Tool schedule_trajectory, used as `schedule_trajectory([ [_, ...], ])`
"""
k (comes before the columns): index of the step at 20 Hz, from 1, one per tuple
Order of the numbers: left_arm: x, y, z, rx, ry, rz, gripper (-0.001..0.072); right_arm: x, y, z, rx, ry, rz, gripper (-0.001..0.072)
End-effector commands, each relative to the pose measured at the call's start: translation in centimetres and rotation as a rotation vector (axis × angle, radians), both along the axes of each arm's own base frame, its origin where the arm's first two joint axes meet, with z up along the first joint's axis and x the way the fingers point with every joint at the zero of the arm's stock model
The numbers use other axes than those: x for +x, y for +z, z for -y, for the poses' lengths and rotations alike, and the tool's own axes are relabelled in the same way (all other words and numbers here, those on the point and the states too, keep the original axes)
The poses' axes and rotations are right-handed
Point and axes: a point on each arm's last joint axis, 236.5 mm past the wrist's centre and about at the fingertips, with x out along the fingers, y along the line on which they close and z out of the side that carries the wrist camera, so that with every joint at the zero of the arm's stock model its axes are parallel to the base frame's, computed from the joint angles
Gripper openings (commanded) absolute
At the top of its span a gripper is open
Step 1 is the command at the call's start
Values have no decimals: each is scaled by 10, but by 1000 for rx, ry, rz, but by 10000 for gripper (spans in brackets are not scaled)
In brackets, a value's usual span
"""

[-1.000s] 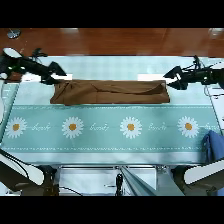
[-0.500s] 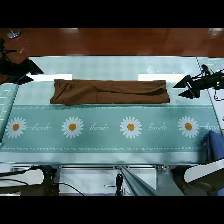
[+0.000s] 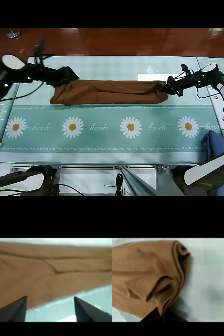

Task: Fold the shirts.

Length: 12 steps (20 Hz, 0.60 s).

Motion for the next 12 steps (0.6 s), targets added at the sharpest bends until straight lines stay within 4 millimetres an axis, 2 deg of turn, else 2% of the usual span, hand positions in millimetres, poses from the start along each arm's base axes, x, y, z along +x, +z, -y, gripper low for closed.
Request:
schedule_trajectory([
  [1,-30,-13,63,-37,-188,-31,33,-16,35,24,-174,99,68,21],
  [2,-34,-14,75,-41,-214,-30,22,-27,53,35,-228,126,83,21],
  [4,-36,-9,105,-59,-254,-3,22,-54,92,38,-253,163,147,21],
  [7,-42,-10,154,-29,-323,-11,21,-95,146,27,-271,105,318,21],
  [9,-38,-21,181,27,-330,-34,20,-129,170,14,-283,68,387,21],
  [12,-45,-34,240,15,-367,-72,20,-166,202,-9,-257,-5,470,22],
])
